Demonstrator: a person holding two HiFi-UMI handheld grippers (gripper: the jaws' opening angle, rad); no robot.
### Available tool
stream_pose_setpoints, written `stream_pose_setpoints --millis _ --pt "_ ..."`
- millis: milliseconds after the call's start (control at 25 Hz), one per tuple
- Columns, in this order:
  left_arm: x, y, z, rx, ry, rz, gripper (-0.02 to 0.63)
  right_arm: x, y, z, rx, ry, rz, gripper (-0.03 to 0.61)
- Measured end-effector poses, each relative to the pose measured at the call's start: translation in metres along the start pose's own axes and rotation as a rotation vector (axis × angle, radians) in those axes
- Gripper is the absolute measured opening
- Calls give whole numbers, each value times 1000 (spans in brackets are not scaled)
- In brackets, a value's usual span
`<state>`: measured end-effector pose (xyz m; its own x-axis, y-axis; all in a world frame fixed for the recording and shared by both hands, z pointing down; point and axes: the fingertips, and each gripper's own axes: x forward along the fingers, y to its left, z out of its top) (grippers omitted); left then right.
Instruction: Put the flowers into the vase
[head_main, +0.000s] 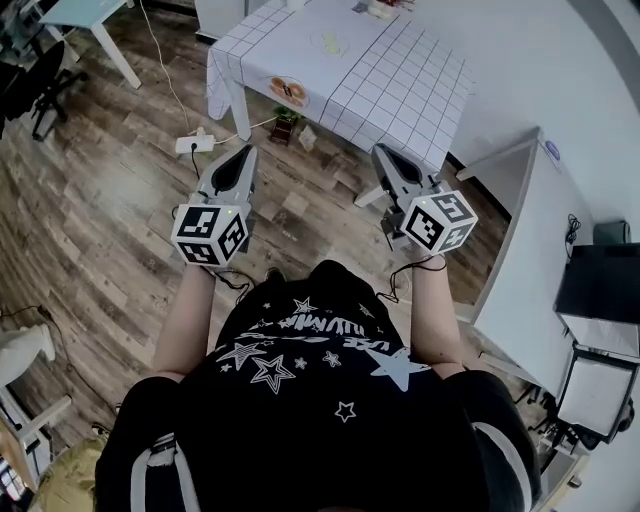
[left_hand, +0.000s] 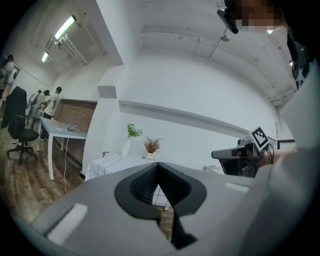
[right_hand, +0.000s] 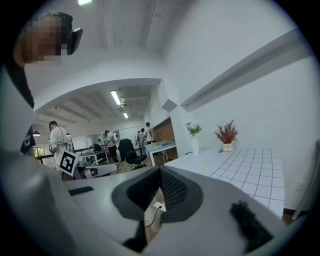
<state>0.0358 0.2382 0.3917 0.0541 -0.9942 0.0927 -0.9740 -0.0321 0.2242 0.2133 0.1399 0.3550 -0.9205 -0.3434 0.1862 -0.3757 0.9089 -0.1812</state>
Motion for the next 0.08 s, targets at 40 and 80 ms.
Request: stream_pose_setpoints --millis 40,80 --pt "-3 -1 -3 -4 4 6 8 -4 1 0 6 -6 -3 12" --pt "-7 -3 -5 -10 8 12 8 -9 2 -1 12 -12 -6 12"
